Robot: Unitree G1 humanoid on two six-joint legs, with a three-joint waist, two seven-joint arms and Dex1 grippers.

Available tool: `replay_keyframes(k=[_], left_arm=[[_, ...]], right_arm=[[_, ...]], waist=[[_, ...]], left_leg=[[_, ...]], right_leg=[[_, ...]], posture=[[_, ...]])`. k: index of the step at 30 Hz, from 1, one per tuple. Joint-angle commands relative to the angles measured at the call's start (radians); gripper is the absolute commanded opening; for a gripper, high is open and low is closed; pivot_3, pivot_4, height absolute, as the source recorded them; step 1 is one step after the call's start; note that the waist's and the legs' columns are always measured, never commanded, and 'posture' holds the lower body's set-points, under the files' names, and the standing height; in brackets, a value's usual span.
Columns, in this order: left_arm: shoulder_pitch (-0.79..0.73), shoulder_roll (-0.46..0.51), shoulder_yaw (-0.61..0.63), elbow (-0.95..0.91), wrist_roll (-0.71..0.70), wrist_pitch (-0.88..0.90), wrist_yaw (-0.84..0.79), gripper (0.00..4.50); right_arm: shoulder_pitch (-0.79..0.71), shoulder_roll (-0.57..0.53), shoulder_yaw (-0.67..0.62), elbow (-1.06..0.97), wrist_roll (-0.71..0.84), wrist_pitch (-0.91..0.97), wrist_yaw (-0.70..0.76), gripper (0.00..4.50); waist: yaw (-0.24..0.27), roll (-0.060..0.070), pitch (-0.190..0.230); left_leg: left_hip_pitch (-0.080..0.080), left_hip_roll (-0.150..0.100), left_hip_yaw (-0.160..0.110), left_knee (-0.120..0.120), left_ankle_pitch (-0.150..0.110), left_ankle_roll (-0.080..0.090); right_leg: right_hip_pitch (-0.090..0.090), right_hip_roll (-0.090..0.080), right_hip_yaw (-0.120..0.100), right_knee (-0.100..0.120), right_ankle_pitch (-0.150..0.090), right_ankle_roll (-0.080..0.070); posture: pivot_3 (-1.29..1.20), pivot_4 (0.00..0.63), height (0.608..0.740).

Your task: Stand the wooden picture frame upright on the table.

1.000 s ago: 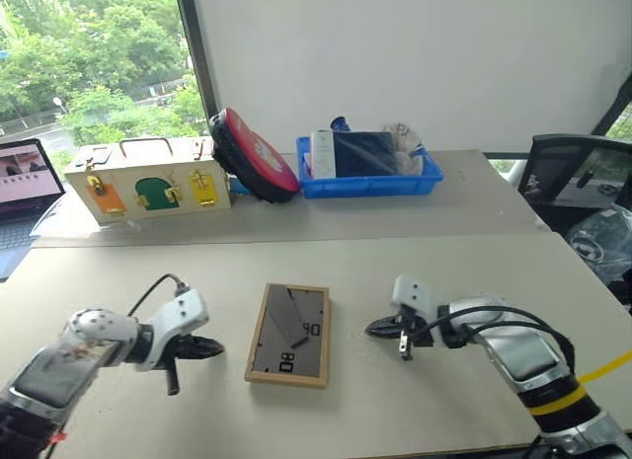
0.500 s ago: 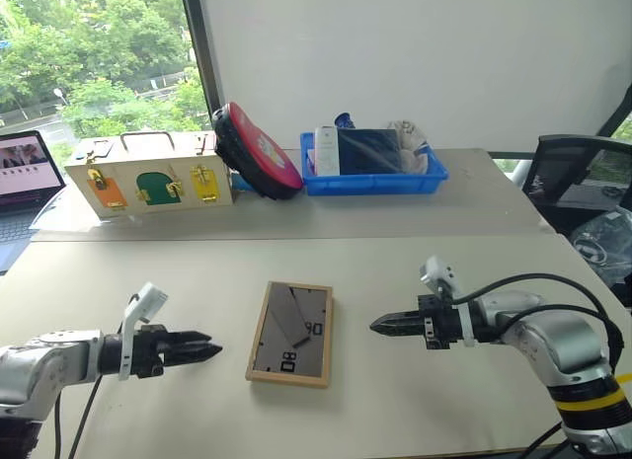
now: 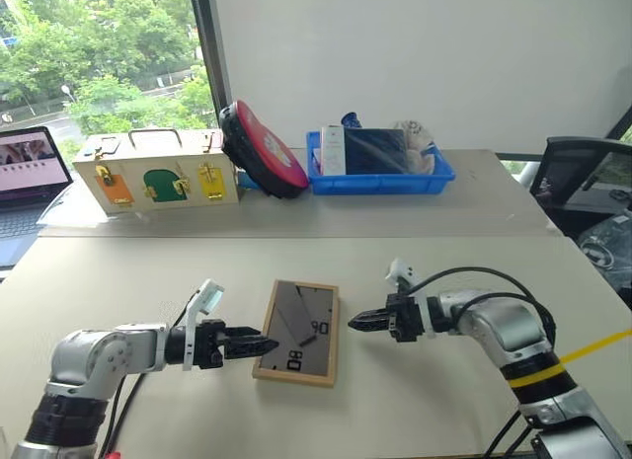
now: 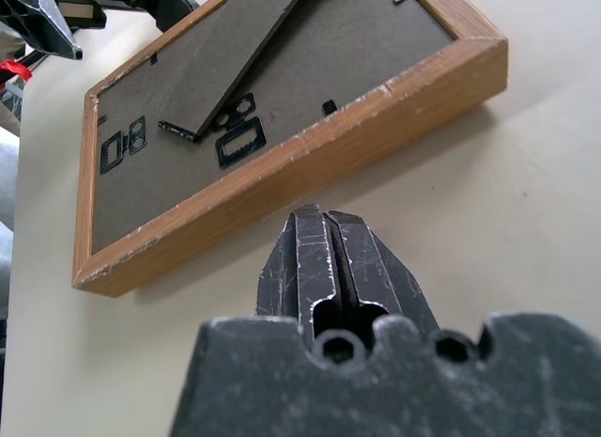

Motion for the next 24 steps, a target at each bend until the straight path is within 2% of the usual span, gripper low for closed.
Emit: replay_keyframes(k=[1, 7, 16, 24], left_arm=[[0.006, -0.007, -0.059, -0.008, 0.003, 0.014, -0.015, 4.47], [0.015, -0.059, -0.070, -0.056, -0.042, 0.042, -0.011, 4.47], [0.015, -0.143, 0.002, -0.042, -0.092, 0.088, 0.064, 4.47], [0.038, -0.115, 0.006, -0.050, -0.089, 0.080, 0.065, 4.47]], right_arm=[[-0.040, 0.040, 0.004, 0.036, -0.016, -0.054, 0.005, 0.00], [-0.059, 0.099, 0.016, 0.079, -0.051, -0.091, -0.005, 0.00], [-0.028, 0.116, 0.016, 0.071, -0.078, -0.109, -0.011, 0.00], [-0.017, 0.109, 0.007, 0.068, -0.088, -0.116, -0.016, 0.00]], waist=[[0.003, 0.000, 0.000], [0.010, 0.000, 0.000], [0.011, 0.000, 0.000], [0.010, 0.000, 0.000]], left_leg=[[0.000, 0.000, 0.000, 0.000, 0.000, 0.000], [0.000, 0.000, 0.000, 0.001, 0.000, 0.000], [0.000, 0.000, 0.000, 0.001, -0.001, -0.001], [0.000, 0.000, 0.000, 0.001, -0.001, -0.001]], right_leg=[[0.000, 0.000, 0.000, 0.000, 0.000, 0.000], [0.000, 0.000, 0.000, 0.000, 0.000, 0.000], [0.000, 0.000, 0.000, 0.000, 0.000, 0.001], [0.000, 0.000, 0.000, 0.000, 0.000, 0.001]], posture=[[0.00, 0.150, 0.719], [0.00, 0.150, 0.719], [0.00, 0.150, 0.719], [0.00, 0.150, 0.719]])
